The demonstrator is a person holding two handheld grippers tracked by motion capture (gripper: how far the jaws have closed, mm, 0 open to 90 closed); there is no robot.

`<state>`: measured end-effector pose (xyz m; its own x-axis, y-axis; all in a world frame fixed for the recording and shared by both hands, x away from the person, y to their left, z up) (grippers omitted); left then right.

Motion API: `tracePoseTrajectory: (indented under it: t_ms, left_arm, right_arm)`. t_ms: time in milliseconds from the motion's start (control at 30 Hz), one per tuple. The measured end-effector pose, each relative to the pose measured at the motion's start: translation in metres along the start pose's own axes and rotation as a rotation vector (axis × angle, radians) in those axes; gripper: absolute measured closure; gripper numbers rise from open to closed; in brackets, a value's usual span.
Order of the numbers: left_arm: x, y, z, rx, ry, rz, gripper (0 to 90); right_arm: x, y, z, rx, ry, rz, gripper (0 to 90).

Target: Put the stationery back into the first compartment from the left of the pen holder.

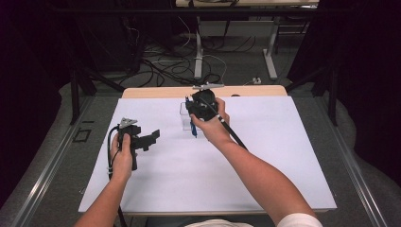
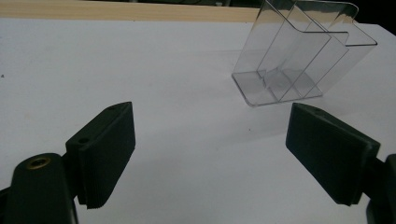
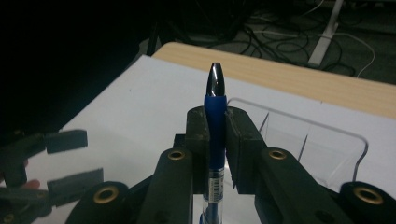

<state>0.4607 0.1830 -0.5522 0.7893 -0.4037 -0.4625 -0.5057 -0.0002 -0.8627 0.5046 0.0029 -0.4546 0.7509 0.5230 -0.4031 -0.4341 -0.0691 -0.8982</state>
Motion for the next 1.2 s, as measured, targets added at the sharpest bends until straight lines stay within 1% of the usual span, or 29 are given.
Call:
tracePoseTrajectory:
  t_ms: [33, 133, 167, 433, 500, 600, 633, 800, 833, 1000, 1067, 1200]
  left_arm:
    - [0.0, -0.001, 0.0, -0.002, 0.0, -0.002, 15.7]
    - [0.0, -0.001, -0.002, 0.005, 0.002, -0.006, 15.7]
    - [0.0, -0.001, -0.002, 0.012, 0.009, 0.001, 15.7]
    - [0.0, -0.001, -0.004, 0.01, 0.014, -0.003, 15.7]
    - [-0.001, -0.002, -0.005, 0.009, 0.016, -0.011, 15.7]
    - [-0.001, -0.003, -0.004, 0.011, 0.014, -0.01, 15.7]
    - [-0.001, -0.003, -0.004, 0.013, 0.014, -0.01, 15.7]
    - [0.0, -0.003, -0.003, 0.004, 0.013, -0.016, 15.7]
    - [-0.001, -0.003, -0.003, 0.004, 0.011, -0.013, 15.7]
    - [-0.001, -0.003, -0.004, 0.003, 0.013, -0.016, 15.7]
    - [-0.001, -0.003, -0.004, 0.004, 0.014, -0.016, 15.7]
    - [-0.001, -0.004, -0.004, 0.0, 0.017, -0.017, 15.7]
  right_arm:
    - [0.0, -0.005, 0.0, 0.003, 0.0, -0.011, 80.0]
    - [-0.001, -0.016, -0.002, -0.016, 0.013, -0.042, 80.1]
    - [-0.001, -0.019, -0.002, -0.015, 0.017, -0.048, 80.1]
    - [-0.003, -0.034, -0.012, -0.008, 0.058, -0.072, 80.0]
    - [-0.004, -0.037, -0.014, -0.014, 0.066, -0.075, 80.0]
    - [-0.004, -0.04, -0.015, -0.013, 0.072, -0.08, 80.0]
    - [-0.005, -0.042, -0.016, -0.021, 0.076, -0.086, 80.0]
    - [-0.005, -0.049, -0.017, -0.019, 0.083, -0.095, 80.0]
    - [-0.005, -0.051, -0.019, -0.029, 0.085, -0.104, 80.0]
    - [0.0, -0.055, -0.023, -0.031, 0.099, -0.111, 80.0]
    - [0.003, -0.057, -0.023, -0.025, 0.105, -0.113, 80.0]
    - [0.013, -0.062, -0.025, -0.034, 0.119, -0.117, 80.0]
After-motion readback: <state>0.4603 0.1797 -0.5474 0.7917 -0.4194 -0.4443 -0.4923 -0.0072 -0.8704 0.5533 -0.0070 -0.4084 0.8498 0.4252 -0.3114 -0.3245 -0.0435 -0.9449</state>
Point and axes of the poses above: each handheld gripper's, and its own axes: x roughly forward along the jaws, y roughly out of its underside, z roughly to its left, the point moved 9 cm from there along x, roughly forward along the jaws, and after that the axes turned 6 degrees about -z, right-handed, at the moved point
